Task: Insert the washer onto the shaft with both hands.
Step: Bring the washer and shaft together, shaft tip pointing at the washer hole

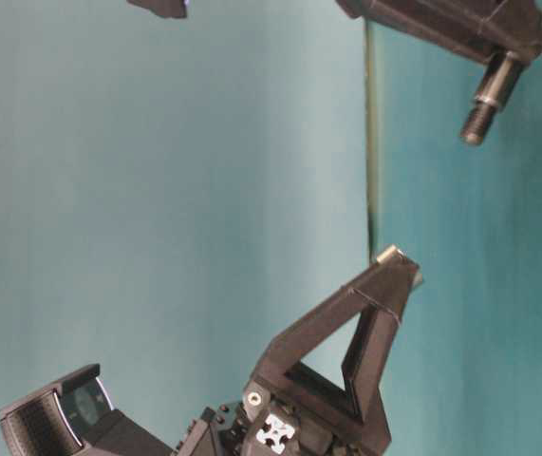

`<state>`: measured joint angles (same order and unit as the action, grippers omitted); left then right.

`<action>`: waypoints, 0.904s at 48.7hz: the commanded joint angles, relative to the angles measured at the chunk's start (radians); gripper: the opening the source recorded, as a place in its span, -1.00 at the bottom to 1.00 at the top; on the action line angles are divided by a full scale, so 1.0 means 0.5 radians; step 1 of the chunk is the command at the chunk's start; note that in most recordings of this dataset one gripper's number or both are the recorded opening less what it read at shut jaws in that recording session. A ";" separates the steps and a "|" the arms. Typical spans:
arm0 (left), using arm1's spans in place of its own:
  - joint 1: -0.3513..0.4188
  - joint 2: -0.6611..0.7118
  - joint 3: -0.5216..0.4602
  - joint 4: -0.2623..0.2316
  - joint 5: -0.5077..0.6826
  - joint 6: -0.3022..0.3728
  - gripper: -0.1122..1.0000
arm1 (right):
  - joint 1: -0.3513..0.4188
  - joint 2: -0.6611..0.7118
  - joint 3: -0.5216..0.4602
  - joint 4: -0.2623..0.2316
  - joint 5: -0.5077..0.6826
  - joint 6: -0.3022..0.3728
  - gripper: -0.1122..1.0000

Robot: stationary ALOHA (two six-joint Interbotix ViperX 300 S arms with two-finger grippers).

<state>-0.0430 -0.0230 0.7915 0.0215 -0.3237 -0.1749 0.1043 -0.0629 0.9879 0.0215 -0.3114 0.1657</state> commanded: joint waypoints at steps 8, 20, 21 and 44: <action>-0.009 0.009 -0.034 0.003 -0.055 0.000 -0.19 | 0.021 0.018 -0.003 0.006 -0.129 0.025 -0.80; -0.034 0.043 -0.067 0.003 -0.067 0.000 -0.19 | 0.037 0.049 -0.006 0.006 -0.141 0.025 -0.80; -0.037 0.046 -0.074 0.003 -0.071 0.000 -0.19 | 0.037 0.049 -0.006 0.006 -0.144 0.025 -0.80; -0.080 0.193 -0.206 0.003 -0.135 -0.003 -0.19 | 0.037 0.077 -0.009 0.006 -0.298 0.034 -0.80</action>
<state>-0.0767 0.0752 0.7164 0.0230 -0.3743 -0.1749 0.1197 -0.0184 0.9910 0.0230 -0.4433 0.1733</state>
